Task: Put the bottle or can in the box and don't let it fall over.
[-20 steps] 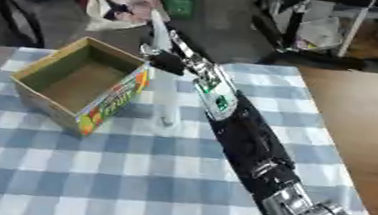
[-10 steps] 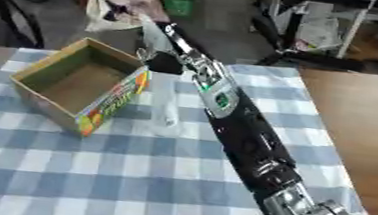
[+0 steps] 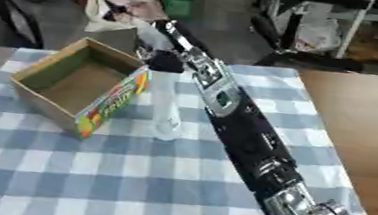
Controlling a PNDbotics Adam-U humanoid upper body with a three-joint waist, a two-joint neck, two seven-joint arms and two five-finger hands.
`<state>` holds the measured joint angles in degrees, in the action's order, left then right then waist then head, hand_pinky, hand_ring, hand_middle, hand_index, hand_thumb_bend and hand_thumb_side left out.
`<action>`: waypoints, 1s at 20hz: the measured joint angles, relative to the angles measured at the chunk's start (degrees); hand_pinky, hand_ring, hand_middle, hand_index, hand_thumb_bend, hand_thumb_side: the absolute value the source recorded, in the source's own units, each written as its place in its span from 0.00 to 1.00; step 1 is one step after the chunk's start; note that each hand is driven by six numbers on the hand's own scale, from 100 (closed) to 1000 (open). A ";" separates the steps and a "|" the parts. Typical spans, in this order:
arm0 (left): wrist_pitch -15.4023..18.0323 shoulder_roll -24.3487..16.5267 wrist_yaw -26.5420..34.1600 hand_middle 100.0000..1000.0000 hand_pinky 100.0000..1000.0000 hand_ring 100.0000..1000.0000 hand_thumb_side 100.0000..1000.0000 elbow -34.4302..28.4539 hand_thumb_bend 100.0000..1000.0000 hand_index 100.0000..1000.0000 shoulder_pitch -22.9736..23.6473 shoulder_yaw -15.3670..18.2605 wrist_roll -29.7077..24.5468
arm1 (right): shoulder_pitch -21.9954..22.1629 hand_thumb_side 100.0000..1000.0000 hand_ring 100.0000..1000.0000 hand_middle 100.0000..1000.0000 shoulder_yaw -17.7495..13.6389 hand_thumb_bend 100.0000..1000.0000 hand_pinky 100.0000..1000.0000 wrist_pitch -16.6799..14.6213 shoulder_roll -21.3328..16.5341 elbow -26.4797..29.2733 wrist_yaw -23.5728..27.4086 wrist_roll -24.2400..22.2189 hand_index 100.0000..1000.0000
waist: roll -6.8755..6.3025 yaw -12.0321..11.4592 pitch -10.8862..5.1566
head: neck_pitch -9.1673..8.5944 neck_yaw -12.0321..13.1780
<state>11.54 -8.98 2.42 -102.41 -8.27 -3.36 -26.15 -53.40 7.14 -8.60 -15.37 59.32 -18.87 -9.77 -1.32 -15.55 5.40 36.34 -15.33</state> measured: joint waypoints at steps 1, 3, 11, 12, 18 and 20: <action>0.00 0.00 0.00 0.57 0.63 0.57 1.00 0.00 0.12 0.76 0.00 0.00 0.00 | 0.00 0.23 0.71 0.33 -0.01 0.00 0.28 0.06 -0.01 0.00 0.04 0.27 0.44 | 0.01 0.00 0.00 | -0.08 -0.01; 0.00 0.00 0.00 0.57 0.63 0.57 1.00 0.00 0.12 0.76 0.00 -0.01 0.00 | 0.00 0.24 0.71 0.32 -0.04 0.00 0.28 0.23 -0.08 0.00 0.26 0.79 0.44 | 0.02 0.00 0.00 | -0.19 -0.03; -0.13 0.12 0.02 0.57 0.63 0.57 1.00 0.35 0.12 0.76 -0.50 -0.60 -0.19 | -1.20 0.26 0.71 0.32 -0.80 0.00 0.27 1.50 -1.84 0.80 3.18 2.77 0.43 | 0.95 -0.93 -0.04 | -0.21 -0.25; -0.18 0.17 0.05 0.57 0.63 0.57 1.00 0.38 0.12 0.76 -0.79 -0.83 -0.35 | -1.55 0.26 0.70 0.32 -0.93 0.00 0.28 1.70 -2.20 1.02 3.79 2.97 0.43 | 1.21 -1.36 -0.04 | -0.24 -0.43; -0.36 0.21 0.92 0.57 0.63 0.57 1.00 0.74 0.13 0.76 -4.44 -2.82 -2.22 | -5.58 0.27 0.71 0.32 -2.23 0.00 0.30 2.32 -5.39 1.50 7.04 4.57 0.43 | 3.31 -6.71 0.96 | -2.32 -2.87; -0.45 0.21 1.33 0.57 0.63 0.57 1.00 0.98 0.13 0.76 -6.11 -3.53 -2.91 | -7.20 0.29 0.71 0.32 -2.69 0.00 0.31 2.24 -6.26 1.27 8.13 5.37 0.43 | 4.38 -8.92 1.48 | -3.38 -4.19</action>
<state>11.09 -8.76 3.74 -101.43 -14.38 -6.89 -29.06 -60.60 4.45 -6.36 -21.64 60.58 -10.74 -4.40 3.06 -24.47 6.89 32.95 -19.52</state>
